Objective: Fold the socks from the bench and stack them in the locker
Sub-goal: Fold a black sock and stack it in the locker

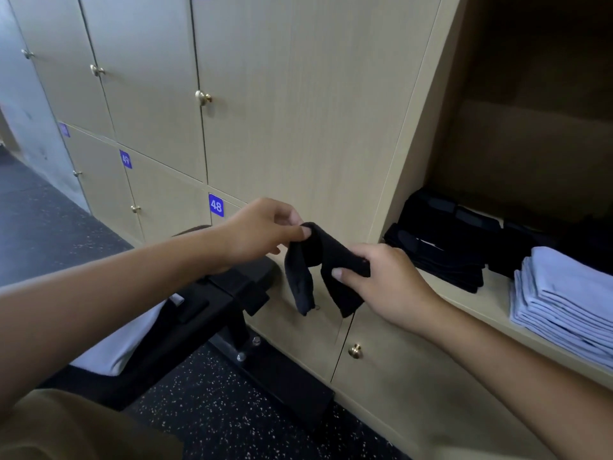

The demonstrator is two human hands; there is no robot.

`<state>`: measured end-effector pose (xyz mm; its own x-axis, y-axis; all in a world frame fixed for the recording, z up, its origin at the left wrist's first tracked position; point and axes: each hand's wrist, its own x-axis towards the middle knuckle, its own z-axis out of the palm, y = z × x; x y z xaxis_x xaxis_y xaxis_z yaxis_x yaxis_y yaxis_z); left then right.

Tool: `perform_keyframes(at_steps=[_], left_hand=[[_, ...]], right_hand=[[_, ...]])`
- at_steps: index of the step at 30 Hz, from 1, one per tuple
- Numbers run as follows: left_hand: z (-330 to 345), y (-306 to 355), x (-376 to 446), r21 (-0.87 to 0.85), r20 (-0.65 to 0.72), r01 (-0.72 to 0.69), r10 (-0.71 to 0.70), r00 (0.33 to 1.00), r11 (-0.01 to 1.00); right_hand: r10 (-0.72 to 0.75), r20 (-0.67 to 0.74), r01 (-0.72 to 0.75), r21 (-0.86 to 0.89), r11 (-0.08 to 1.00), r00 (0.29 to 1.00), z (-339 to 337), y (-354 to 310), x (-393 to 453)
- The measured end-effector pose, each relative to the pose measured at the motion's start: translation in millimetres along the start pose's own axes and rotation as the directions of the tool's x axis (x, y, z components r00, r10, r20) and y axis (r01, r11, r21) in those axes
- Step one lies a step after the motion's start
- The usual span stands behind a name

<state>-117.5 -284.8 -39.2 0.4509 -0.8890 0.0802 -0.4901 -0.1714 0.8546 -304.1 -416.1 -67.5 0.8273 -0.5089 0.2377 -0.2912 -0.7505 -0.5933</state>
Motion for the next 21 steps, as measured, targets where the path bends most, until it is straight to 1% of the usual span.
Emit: perform_keyframes(at_steps=[2,4,6,8,10,13,18,21], left_hand=[[2.1,-7.7,-0.3,-0.078,0.028,0.03,-0.028,0.999,0.997],[3.9,-15.1,-0.5,-0.166,0.066,0.073,-0.063,0.996,0.983],[6.7,-20.2,-0.5,-0.244,0.114,0.134,-0.108,0.988,0.96],[10.7,-22.7,-1.9,-0.331,0.166,0.206,-0.158,0.973,0.921],[15.3,-23.8,-3.3,-0.363,0.214,0.246,-0.177,0.961,0.899],[24.5,-23.2,-6.7,-0.348,0.289,0.28,-0.182,0.94,0.895],[35.9,-24.3,-9.7,-0.335,0.347,0.304,-0.184,0.92,0.892],[38.9,-26.8,-10.1,-0.319,0.426,0.313,-0.16,0.89,0.894]], right_hand=[[0.038,-0.054,-0.037,0.032,0.999,0.998,-8.2,0.5,-0.4],[0.06,-0.138,-0.047,0.092,0.995,0.989,-16.9,0.9,-0.6],[0.089,-0.201,-0.039,0.241,0.97,0.976,-25.4,0.8,-1.7],[0.115,-0.214,-0.026,0.378,0.925,0.97,-31.6,1.0,-4.1],[0.14,-0.227,-0.025,0.445,0.895,0.964,-37.2,0.4,-6.4],[0.181,-0.25,-0.044,0.471,0.881,0.951,-41.6,0.7,-8.4],[0.232,-0.28,-0.097,0.424,0.901,0.932,-44.6,5.1,-9.5],[0.254,-0.289,-0.117,0.416,0.902,0.923,-46.7,7.5,-9.7]])
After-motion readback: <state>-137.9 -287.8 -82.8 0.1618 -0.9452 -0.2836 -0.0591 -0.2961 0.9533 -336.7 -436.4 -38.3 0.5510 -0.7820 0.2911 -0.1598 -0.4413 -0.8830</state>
